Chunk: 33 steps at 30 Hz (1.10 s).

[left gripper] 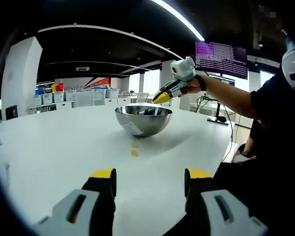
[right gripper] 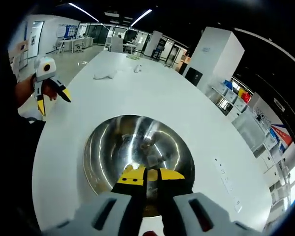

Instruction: Pick up the QQ candy scattered on the table and place it into the stainless steel bowl on the table

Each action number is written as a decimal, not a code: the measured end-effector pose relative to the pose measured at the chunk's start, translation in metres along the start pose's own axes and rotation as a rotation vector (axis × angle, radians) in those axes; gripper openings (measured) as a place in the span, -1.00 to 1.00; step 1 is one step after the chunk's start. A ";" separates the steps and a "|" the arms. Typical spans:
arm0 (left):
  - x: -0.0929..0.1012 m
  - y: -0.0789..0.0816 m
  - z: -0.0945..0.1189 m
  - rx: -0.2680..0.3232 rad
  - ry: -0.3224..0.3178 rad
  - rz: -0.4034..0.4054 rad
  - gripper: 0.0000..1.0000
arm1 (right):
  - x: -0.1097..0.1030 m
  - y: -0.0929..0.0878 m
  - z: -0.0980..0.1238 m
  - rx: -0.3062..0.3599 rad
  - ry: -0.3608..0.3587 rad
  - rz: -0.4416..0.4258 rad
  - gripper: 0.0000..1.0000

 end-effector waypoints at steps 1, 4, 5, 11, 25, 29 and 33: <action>0.000 -0.001 0.000 -0.002 0.001 -0.001 0.12 | 0.000 0.000 0.000 -0.002 -0.001 0.004 -0.71; -0.001 -0.001 0.001 0.001 0.003 0.002 0.12 | -0.001 0.000 0.001 -0.003 -0.001 0.006 -0.65; -0.002 0.000 0.001 0.003 0.003 0.002 0.12 | -0.002 0.001 0.001 -0.004 -0.002 0.007 -0.65; -0.001 0.001 0.002 0.008 0.003 0.000 0.11 | -0.006 0.003 0.010 0.000 -0.010 0.016 -0.65; 0.003 0.005 0.010 0.016 0.018 -0.012 0.11 | -0.076 -0.014 0.071 0.248 -0.094 -0.067 -0.64; 0.003 0.007 0.011 0.020 0.021 -0.019 0.12 | -0.107 -0.029 0.077 0.328 -0.106 -0.146 -0.64; 0.004 0.007 0.010 0.013 0.018 -0.024 0.12 | -0.133 -0.048 0.071 0.381 -0.122 -0.241 -0.65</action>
Point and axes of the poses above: the point that each gripper's makers call its tool centre point, and the gripper's own axes: z roughly backward along the fingers, x roughly to its right, y roughly out of its top, the point moved 6 cm from there along z, roughly backward along the fingers, and after that the axes turned 5 degrees about y, right-handed, at the moved point
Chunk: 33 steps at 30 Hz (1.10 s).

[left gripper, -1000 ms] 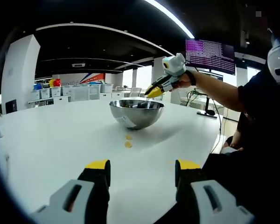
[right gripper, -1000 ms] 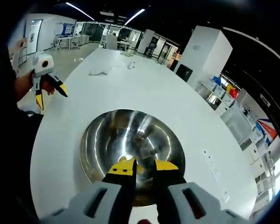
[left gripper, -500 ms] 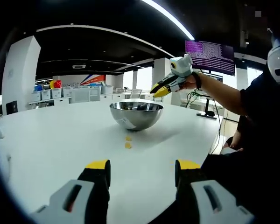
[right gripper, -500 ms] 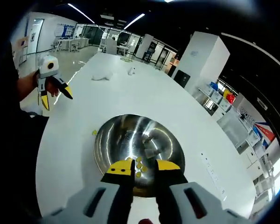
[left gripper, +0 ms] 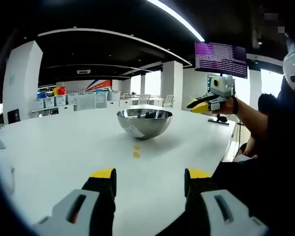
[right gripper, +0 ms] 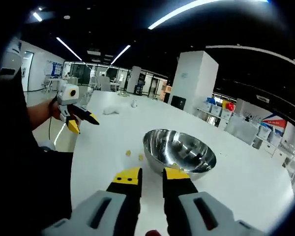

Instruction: Pick up the QQ candy scattered on the table and place it into the stainless steel bowl on the table

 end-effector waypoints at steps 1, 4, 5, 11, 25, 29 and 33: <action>0.000 -0.001 0.000 -0.003 -0.003 -0.002 0.12 | -0.004 -0.007 0.000 0.014 -0.008 -0.030 -0.65; 0.004 -0.001 -0.001 -0.011 -0.014 -0.010 0.12 | -0.015 -0.029 0.000 0.028 -0.010 -0.102 -0.65; 0.005 -0.001 -0.001 -0.011 -0.016 -0.011 0.12 | -0.019 -0.036 -0.001 0.024 -0.003 -0.107 -0.65; 0.005 0.001 0.003 -0.009 -0.011 -0.015 0.12 | -0.032 -0.049 -0.009 0.005 0.019 -0.119 -0.65; -0.002 -0.003 0.011 -0.006 0.007 -0.008 0.11 | -0.033 -0.040 -0.068 -0.003 0.055 -0.104 -0.65; -0.002 -0.006 0.013 -0.011 0.006 -0.004 0.11 | -0.038 -0.037 -0.104 -0.026 0.075 -0.073 -0.65; -0.004 -0.008 0.015 -0.009 0.012 0.005 0.11 | -0.042 -0.031 -0.140 -0.041 0.087 -0.030 -0.64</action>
Point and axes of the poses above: the point that each gripper's makers call its tool centre point, and the gripper's own axes: z roughly backward along the fingers, x roughly to its right, y roughly out of its top, the point moved 6 cm from there along z, roughly backward along the fingers, and after that the axes turned 5 degrees about y, right-handed, at the moved point
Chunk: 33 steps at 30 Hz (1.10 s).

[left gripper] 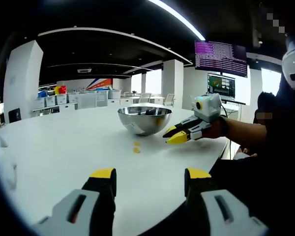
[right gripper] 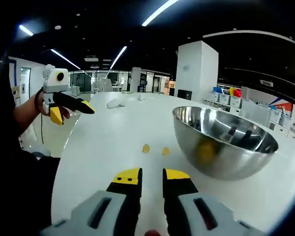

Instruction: Pick up the QQ candy scattered on the table and place it into the stainless steel bowl on the table

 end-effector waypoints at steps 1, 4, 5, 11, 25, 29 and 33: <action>0.000 0.000 0.000 0.000 0.000 0.001 0.11 | 0.000 0.002 -0.009 -0.001 0.003 0.002 -0.64; -0.003 -0.002 0.005 0.002 0.004 0.004 0.11 | -0.001 0.006 -0.029 -0.003 0.015 0.007 -0.64; -0.004 -0.002 0.006 0.003 0.007 0.007 0.11 | 0.000 0.007 -0.035 -0.003 0.022 0.005 -0.64; -0.015 -0.006 0.017 0.002 0.037 0.018 0.11 | 0.000 0.007 -0.060 -0.022 0.042 -0.001 -0.64; -0.019 -0.008 0.017 -0.001 0.050 0.030 0.11 | 0.003 0.006 -0.067 -0.033 0.050 -0.004 -0.67; -0.016 -0.006 0.016 0.003 0.048 0.026 0.11 | 0.002 0.005 -0.068 -0.030 0.052 0.003 -0.80; -0.015 -0.005 0.015 -0.001 0.046 0.021 0.11 | 0.002 0.005 -0.068 -0.028 0.056 0.002 -0.83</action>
Point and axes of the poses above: the point that each gripper's makers call its tool centre point, and the gripper's own axes: z roughly backward along the fingers, x roughly to its right, y roughly out of its top, the point moved 6 cm from there along z, roughly backward along the fingers, and after that the axes turned 5 degrees about y, right-handed, at the moved point
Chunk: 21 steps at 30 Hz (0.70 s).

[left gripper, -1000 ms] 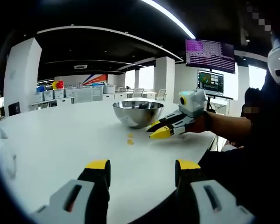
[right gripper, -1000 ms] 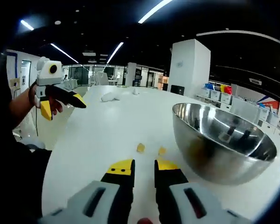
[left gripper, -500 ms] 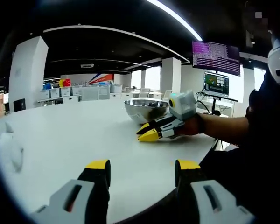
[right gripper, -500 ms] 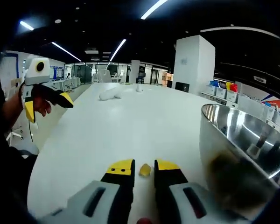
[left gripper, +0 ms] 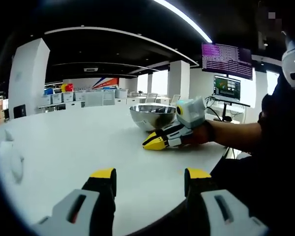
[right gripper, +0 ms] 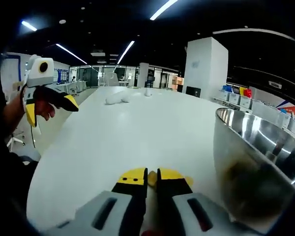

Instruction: Pick up the QQ candy scattered on the table and place it into the stainless steel bowl on the table

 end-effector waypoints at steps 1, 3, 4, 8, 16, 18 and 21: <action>-0.002 0.000 0.000 0.000 0.000 -0.001 0.11 | 0.000 0.000 0.000 0.000 0.001 -0.002 -0.83; -0.001 0.002 0.000 0.002 -0.003 -0.004 0.11 | -0.002 0.001 0.003 0.001 0.007 -0.005 -0.84; 0.000 0.003 -0.001 0.003 -0.005 -0.006 0.11 | -0.003 0.001 0.005 0.009 0.009 -0.010 -0.84; 0.002 0.006 -0.006 0.005 -0.012 -0.011 0.11 | -0.006 0.009 0.028 0.038 0.004 -0.008 -0.84; 0.014 0.014 -0.021 0.006 -0.045 -0.033 0.11 | -0.001 0.016 0.108 0.101 -0.024 -0.006 -0.84; 0.017 0.016 -0.025 0.004 -0.050 -0.038 0.11 | 0.003 0.013 0.135 0.111 -0.042 -0.014 -0.84; 0.024 0.019 -0.031 0.000 -0.061 -0.049 0.11 | 0.009 0.006 0.168 0.118 -0.083 -0.030 -0.84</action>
Point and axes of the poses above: the point that each gripper's makers call its tool centre point, and the gripper's own axes: z roughly backward along the fingers, x roughly to its right, y roughly out of its top, the point moved 6 cm from there along z, roughly backward along the fingers, and after that the axes turned 5 degrees about y, right-handed, at the moved point
